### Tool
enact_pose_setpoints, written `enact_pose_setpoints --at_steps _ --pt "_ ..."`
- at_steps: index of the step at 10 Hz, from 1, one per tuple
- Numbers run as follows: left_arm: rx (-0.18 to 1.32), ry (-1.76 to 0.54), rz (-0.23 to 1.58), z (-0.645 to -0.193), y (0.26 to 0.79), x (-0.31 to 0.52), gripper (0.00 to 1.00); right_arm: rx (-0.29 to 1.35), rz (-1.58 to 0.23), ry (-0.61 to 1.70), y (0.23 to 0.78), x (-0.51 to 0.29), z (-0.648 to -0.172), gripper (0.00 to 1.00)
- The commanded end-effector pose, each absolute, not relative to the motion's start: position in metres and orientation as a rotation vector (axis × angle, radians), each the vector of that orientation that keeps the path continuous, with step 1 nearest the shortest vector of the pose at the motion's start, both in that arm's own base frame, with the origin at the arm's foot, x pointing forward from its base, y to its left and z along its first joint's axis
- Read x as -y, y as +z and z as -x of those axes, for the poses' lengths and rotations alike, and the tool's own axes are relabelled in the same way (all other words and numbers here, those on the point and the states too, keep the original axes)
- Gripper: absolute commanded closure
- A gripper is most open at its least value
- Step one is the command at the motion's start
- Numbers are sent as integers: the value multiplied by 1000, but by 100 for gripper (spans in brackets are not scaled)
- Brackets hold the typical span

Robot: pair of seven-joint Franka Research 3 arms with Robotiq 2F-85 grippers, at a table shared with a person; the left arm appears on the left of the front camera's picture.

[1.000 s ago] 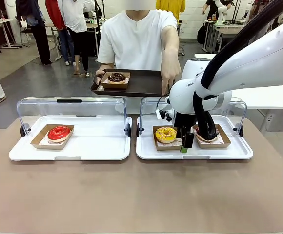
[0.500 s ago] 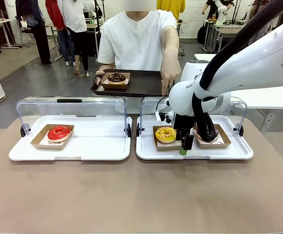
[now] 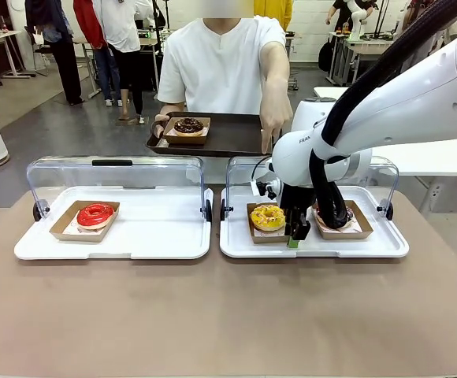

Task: Provide the desired donut to the person.
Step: Pick up and lift the Paper togo box containing the Donut pointed at by the person.

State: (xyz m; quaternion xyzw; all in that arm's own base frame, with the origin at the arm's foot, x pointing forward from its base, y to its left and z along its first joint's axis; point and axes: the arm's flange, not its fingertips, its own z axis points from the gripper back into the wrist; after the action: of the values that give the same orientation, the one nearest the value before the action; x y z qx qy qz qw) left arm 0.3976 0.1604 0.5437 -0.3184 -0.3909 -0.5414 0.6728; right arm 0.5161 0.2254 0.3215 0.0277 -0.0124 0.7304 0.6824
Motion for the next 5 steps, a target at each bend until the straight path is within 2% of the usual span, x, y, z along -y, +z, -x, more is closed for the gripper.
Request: enact_pose_setpoints --at_steps 1,2,5 --pt "868 -1224 710 -396 544 -162 0 20 -72 1633 320 -223 -522 92" --pt "868 -1224 710 -396 544 -162 0 22 -72 1633 320 -223 -522 100" --pt "868 -1224 710 -396 544 -162 0 24 -71 1634 321 -222 -522 100"
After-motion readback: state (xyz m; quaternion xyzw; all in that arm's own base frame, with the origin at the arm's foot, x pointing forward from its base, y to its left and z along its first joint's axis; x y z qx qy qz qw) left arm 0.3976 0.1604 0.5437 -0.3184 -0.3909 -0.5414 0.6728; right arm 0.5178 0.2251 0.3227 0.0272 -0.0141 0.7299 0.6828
